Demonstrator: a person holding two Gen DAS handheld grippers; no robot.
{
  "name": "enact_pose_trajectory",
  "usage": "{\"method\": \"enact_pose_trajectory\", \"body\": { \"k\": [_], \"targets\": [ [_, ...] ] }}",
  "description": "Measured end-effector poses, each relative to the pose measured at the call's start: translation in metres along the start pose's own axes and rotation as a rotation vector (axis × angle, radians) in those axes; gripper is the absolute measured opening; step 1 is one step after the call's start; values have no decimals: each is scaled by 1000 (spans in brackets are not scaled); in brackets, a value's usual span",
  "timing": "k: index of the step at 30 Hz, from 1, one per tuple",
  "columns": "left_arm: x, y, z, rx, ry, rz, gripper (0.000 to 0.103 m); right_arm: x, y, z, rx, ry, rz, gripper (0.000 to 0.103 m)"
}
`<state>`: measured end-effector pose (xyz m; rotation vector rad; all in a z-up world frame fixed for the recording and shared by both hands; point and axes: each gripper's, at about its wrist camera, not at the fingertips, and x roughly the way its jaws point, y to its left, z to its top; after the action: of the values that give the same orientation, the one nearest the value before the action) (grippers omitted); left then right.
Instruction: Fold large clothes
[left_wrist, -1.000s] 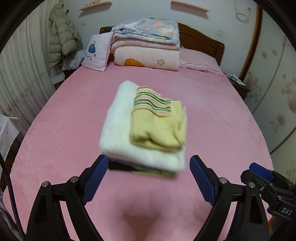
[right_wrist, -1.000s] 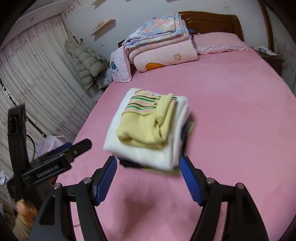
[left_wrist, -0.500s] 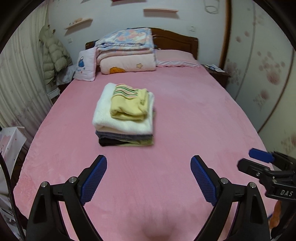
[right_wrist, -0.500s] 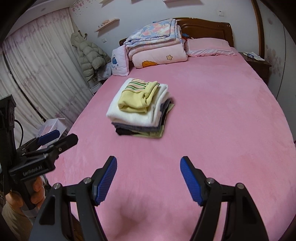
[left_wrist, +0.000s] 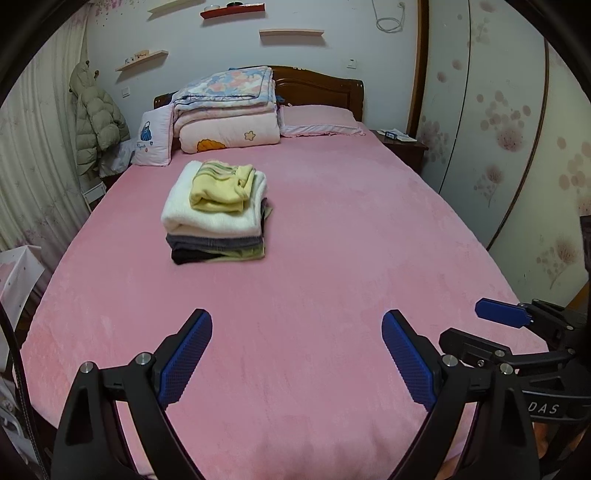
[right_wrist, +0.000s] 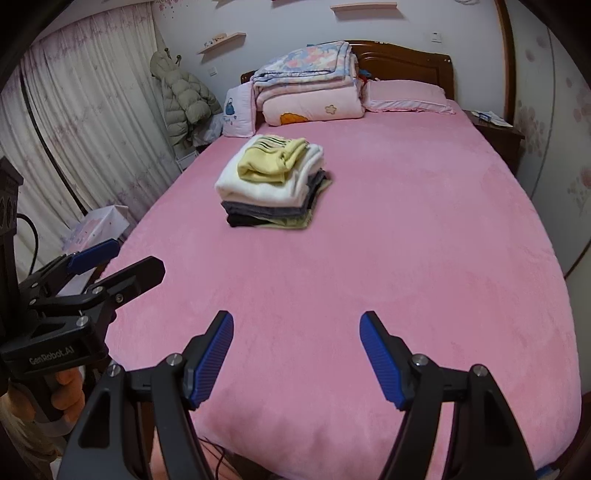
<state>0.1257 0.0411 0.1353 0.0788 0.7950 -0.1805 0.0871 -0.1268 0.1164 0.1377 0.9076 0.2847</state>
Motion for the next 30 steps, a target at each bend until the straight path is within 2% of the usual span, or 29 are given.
{"method": "enact_pose_trajectory", "body": {
  "k": [3,9,13,21,30],
  "targets": [
    [-4,-6,-19,-26,6,-7,101,-8,-2,-19,11,-2,-21,71],
    [-5,-11,-43,-97,-7,37,101,-16,-11,-54,48,-25,-81,71],
    [-1,-16,-56,-138,-5,40,101,-17,-17,-73,91,-44,-102,71],
    [16,-33,-85,-103,8,127,101,-15,-26,-93,125,-114,-182,72],
    [27,-38,-95,-87,34,138,102,-2,-26,-97,103,-120,-225,72]
  ]
}}
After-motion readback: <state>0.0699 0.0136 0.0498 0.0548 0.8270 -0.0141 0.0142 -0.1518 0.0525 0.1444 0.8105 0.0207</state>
